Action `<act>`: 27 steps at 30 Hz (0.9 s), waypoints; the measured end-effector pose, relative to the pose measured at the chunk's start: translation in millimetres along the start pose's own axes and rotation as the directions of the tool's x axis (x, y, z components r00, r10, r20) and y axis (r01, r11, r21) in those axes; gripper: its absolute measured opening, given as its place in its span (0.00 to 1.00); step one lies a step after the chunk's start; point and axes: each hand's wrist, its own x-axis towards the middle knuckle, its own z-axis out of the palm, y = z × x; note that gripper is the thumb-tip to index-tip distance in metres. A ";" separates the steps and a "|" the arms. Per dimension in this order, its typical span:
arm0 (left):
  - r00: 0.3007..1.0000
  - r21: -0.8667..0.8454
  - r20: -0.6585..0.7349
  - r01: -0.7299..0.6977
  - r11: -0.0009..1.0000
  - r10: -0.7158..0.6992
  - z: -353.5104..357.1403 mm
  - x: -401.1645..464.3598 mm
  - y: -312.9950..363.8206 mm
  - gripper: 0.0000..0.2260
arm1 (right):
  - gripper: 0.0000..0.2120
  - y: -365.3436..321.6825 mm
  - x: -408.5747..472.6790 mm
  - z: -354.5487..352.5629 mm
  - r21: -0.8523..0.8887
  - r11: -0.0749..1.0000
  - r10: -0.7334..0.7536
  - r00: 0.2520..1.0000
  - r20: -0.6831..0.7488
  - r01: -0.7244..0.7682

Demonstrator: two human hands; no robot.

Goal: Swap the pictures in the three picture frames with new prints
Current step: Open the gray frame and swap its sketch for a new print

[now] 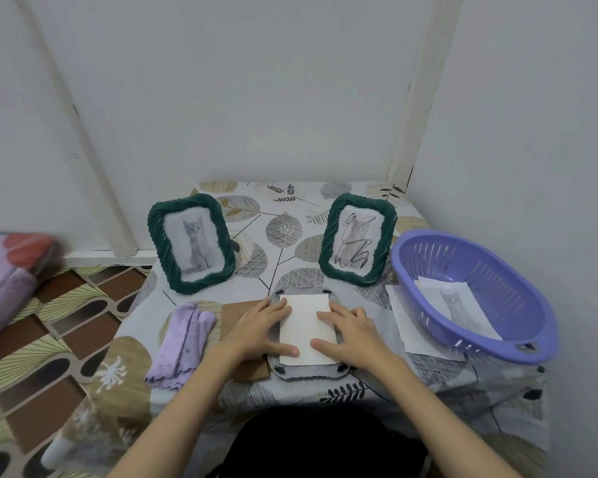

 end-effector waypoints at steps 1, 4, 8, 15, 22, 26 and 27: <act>1.000 -0.018 0.001 -0.003 1.000 0.003 -1.0 -0.5 0.1 0.64 | 0.30 0.3 -0.7 0.4 -0.009 1.000 -0.005 1.000 0.005 0.005; 1.000 -0.122 -0.002 0.004 0.993 -0.004 -3.9 -2.3 -2.6 0.55 | 0.29 1.2 -1.2 0.6 -0.014 1.000 -0.013 1.000 0.002 0.013; 0.999 -0.140 0.049 0.015 0.990 -0.008 -9.1 -8.2 -6.5 0.55 | 0.29 1.8 -1.1 -0.1 -0.009 1.000 -0.017 1.000 0.003 0.017; 0.999 -0.093 0.034 0.009 0.996 -0.006 -4.7 -6.6 -9.6 0.56 | 0.29 2.0 -1.2 2.8 0.004 1.000 0.001 1.000 0.001 -0.001; 0.999 -0.230 -0.033 0.033 0.973 -0.041 -3.4 -9.7 -4.7 0.37 | 0.31 1.6 -4.6 0.2 0.045 0.999 0.012 1.000 -0.008 -0.012; 0.997 -0.224 -0.026 0.061 0.973 -0.068 -3.4 -12.8 -1.7 0.34 | 0.33 3.1 -6.9 1.2 0.048 0.999 0.007 1.000 0.008 -0.007; 0.998 -0.224 -0.019 0.059 0.973 -0.064 -3.6 -13.8 -0.2 0.33 | 0.34 3.1 -7.4 1.8 0.045 0.999 0.006 1.000 0.012 -0.007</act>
